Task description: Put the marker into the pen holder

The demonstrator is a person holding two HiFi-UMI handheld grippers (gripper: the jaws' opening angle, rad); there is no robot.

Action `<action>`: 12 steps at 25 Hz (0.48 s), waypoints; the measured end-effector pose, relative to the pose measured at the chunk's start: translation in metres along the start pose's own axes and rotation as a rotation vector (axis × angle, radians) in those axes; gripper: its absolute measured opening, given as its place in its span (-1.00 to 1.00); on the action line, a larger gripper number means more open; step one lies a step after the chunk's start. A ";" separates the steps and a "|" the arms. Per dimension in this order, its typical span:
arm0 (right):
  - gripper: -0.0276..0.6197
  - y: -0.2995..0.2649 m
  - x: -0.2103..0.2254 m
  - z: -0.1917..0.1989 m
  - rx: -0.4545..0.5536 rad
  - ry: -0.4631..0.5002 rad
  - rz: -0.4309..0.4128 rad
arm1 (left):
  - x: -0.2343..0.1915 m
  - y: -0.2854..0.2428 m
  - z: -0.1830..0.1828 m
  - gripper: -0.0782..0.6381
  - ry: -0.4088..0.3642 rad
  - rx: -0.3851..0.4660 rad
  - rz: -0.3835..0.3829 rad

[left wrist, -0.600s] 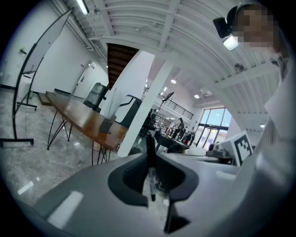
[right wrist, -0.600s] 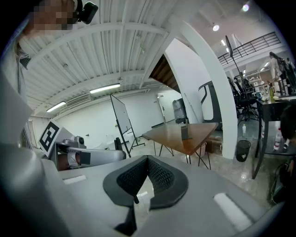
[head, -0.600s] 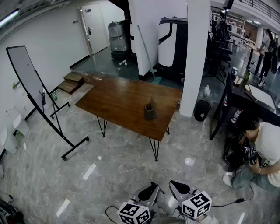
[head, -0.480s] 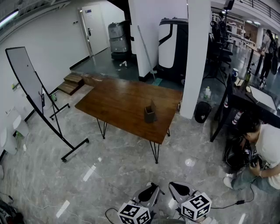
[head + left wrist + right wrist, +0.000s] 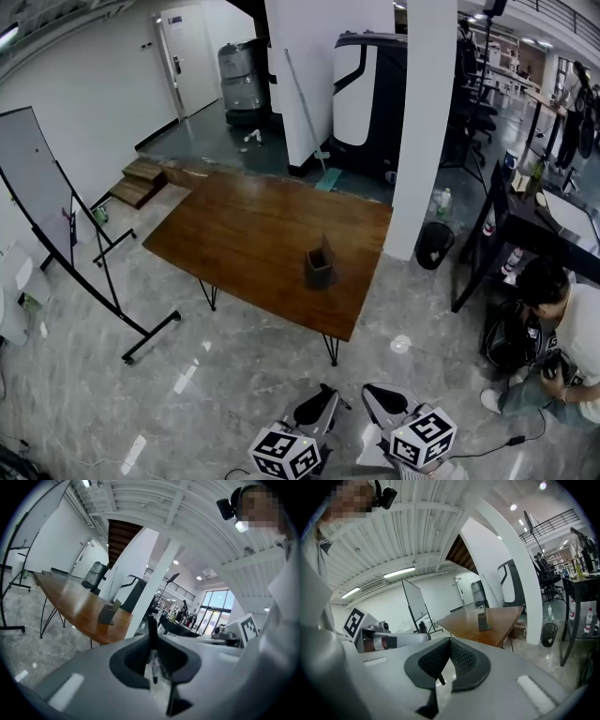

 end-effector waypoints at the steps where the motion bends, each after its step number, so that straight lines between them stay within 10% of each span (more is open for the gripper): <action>1: -0.91 -0.011 0.006 -0.008 0.003 0.000 0.004 | -0.011 -0.010 -0.006 -0.65 -0.001 -0.002 0.000; 12: -0.91 -0.138 0.076 -0.106 0.056 -0.002 0.054 | -0.124 -0.119 -0.096 -0.65 -0.030 -0.003 0.033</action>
Point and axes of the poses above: the fingertips, and each gripper's own axes: y backward along the fingers, x to its right, z out of its underside, the point moved 6 cm from there along y, backward along the fingers, and after that the axes turned 7 degrees about -y, right-handed, at the moved point
